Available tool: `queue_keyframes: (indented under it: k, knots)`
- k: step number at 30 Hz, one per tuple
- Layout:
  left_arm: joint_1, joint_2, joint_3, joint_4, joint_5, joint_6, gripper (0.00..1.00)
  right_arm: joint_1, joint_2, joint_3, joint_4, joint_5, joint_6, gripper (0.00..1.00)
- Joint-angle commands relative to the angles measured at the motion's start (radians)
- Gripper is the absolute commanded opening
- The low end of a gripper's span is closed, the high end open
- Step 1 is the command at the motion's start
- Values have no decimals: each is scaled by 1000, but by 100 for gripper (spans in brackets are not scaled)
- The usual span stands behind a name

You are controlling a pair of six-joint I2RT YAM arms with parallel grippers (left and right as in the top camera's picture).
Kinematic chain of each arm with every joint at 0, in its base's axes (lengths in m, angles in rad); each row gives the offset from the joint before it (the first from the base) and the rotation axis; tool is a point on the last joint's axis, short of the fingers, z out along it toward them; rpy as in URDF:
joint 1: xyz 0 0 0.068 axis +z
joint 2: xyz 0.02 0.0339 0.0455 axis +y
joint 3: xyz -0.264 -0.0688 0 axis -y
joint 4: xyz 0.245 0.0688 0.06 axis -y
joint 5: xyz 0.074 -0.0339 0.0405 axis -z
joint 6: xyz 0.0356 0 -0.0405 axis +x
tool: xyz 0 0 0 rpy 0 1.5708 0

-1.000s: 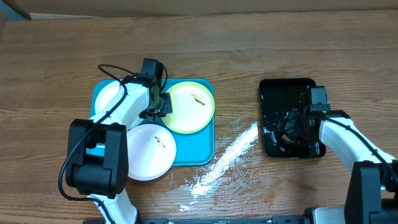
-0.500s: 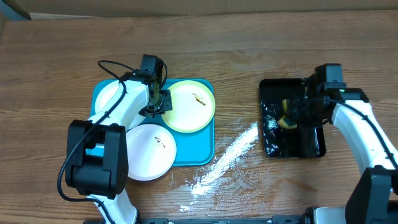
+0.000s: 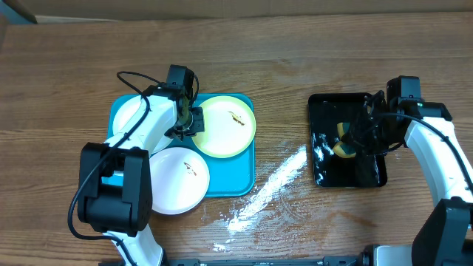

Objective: Clean dirty plates on tray and stack at the side

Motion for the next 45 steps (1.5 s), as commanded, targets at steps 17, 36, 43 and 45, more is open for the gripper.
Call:
queue_keyframes:
  k: [17, 36, 43, 45]
  knots:
    - [-6, -27, 20, -30, -3, 144, 4, 20, -25, 45, -66, 25, 50, 4]
    - [-6, -23, 13, -58, -2, 40, 21, 125, -25, 8, 41, 268, 32, 4]
    - [-6, -19, -4, -53, -3, 40, 21, 125, -25, 8, 54, 285, 32, 4]
    - [-7, -18, -4, -51, -3, 40, 19, 125, -25, 8, 54, 286, 32, 4]
